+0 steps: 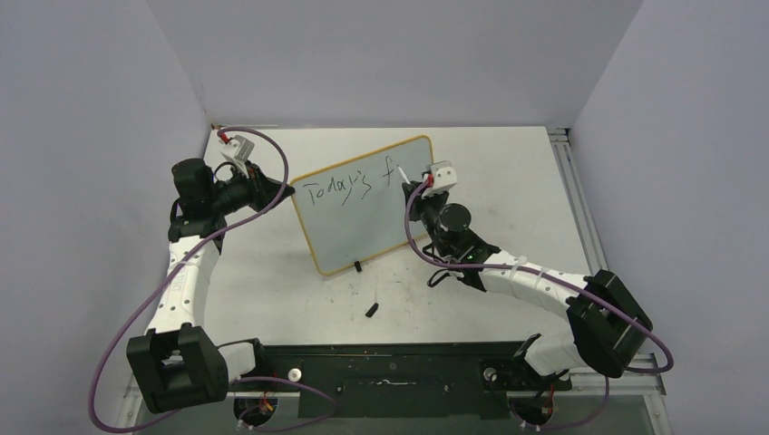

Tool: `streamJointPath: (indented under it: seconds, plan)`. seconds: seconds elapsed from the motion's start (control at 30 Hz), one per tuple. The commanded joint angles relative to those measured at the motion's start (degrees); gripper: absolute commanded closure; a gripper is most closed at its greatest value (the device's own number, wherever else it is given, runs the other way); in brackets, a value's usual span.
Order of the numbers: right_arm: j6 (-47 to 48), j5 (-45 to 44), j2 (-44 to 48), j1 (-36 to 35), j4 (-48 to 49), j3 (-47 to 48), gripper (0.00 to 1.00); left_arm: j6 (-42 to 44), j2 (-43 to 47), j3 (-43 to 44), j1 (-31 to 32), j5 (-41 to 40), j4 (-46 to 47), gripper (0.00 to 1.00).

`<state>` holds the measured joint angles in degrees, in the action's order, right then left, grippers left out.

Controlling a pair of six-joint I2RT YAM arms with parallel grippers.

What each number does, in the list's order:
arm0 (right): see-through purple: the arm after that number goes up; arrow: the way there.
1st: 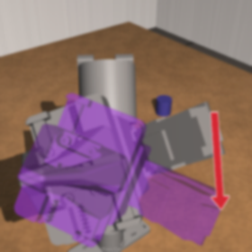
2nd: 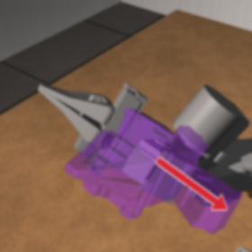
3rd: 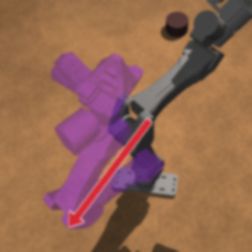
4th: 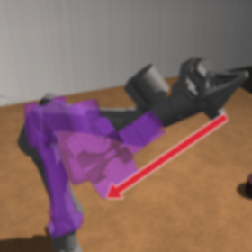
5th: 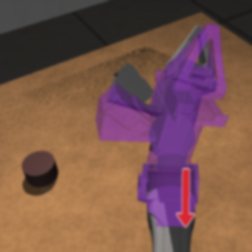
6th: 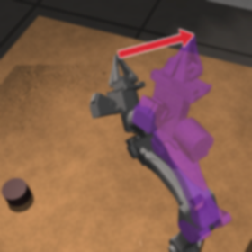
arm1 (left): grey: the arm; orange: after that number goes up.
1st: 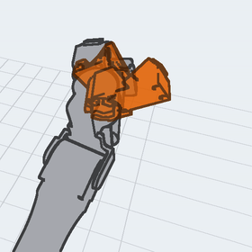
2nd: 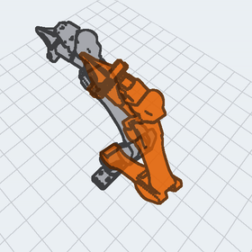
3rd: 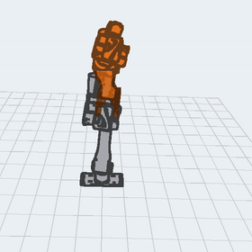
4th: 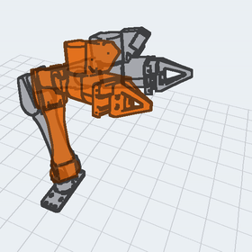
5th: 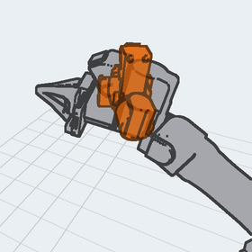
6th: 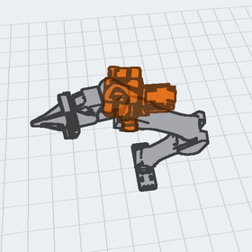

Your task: Write a sentence on the whiteboard

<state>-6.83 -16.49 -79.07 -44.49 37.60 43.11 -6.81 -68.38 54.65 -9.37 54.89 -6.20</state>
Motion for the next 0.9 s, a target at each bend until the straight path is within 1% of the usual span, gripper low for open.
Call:
streamJointPath:
  seconds: [0.0, 0.5, 0.87]
  plan:
    - [-0.03, 0.7, -0.02, 0.73, 2.65, 0.46, 0.95, 0.66, 0.64, 0.08, -0.36, 0.87, 0.48, 1.0]
    - [-0.24, 2.1, -2.55, 1.57, 2.7, 1.35, 0.95, 0.66, 0.7, 0.04, -0.34, 0.88, 0.44, 1.0]
    - [-1.41, 3.45, -2.48, 1.67, 0.88, -1.01, 0.95, 0.66, 0.69, 0.07, -0.3, 0.99, 0.48, 1.0]
